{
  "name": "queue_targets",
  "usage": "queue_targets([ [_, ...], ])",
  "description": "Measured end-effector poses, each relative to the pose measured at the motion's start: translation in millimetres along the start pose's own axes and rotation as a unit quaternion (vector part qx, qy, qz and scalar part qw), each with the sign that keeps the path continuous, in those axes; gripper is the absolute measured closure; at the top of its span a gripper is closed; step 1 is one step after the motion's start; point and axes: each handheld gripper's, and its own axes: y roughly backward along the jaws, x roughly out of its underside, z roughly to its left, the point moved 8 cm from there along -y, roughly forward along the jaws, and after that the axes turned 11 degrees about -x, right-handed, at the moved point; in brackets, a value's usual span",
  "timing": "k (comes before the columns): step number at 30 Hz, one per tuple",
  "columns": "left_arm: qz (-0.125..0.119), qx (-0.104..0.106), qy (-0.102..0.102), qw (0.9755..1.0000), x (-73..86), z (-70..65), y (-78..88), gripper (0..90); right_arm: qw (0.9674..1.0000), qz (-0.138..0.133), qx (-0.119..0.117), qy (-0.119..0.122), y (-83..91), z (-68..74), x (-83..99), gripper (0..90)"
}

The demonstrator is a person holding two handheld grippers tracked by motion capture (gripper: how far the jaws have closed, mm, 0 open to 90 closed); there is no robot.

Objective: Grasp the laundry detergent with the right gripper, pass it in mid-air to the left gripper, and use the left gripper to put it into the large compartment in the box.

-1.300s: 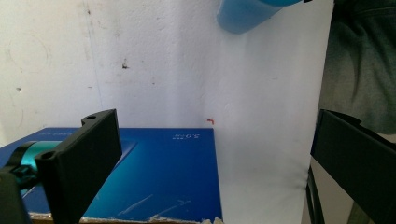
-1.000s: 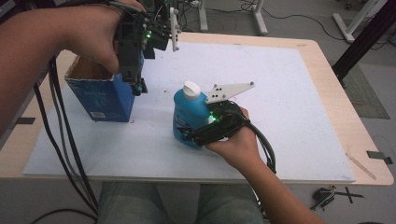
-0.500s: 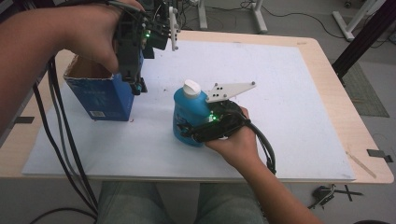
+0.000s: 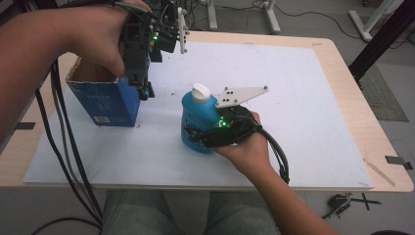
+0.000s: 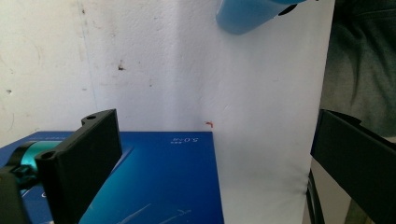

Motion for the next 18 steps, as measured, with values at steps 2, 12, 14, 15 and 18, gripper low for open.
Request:
queue_targets([
  [2, -0.001, 0.0, 0.001, 1.0, -0.4, -0.5, -0.5, 1.8, 0.9999, -0.003, 0.001, 0.016, 0.0, 1.7, -0.8, 41.8],
  [12, 0.001, 0.008, -0.002, 1.0, -4.4, -5.8, 0.8, 1.8, 0.9989, 0.004, 0.003, 0.047, 1.8, 5.1, -3.4, 46.0],
  [14, 0.0, 0.008, -0.001, 1.0, -5.7, -7.3, 1.8, 1.7, 0.9986, 0.005, -0.004, 0.052, 2.8, 6.8, -5.6, 46.1],
  [15, -0.001, 0.009, -0.001, 1.0, -6.8, -8.4, 2.5, 1.8, 0.9985, 0.005, -0.007, 0.054, 3.7, 7.3, -7.5, 46.1],
  [18, -0.002, 0.009, -0.003, 1.0, -8.2, -9.6, 3.8, 1.8, 0.9982, 0.003, -0.014, 0.059, 7.2, 8.4, -15.0, 46.1],
])
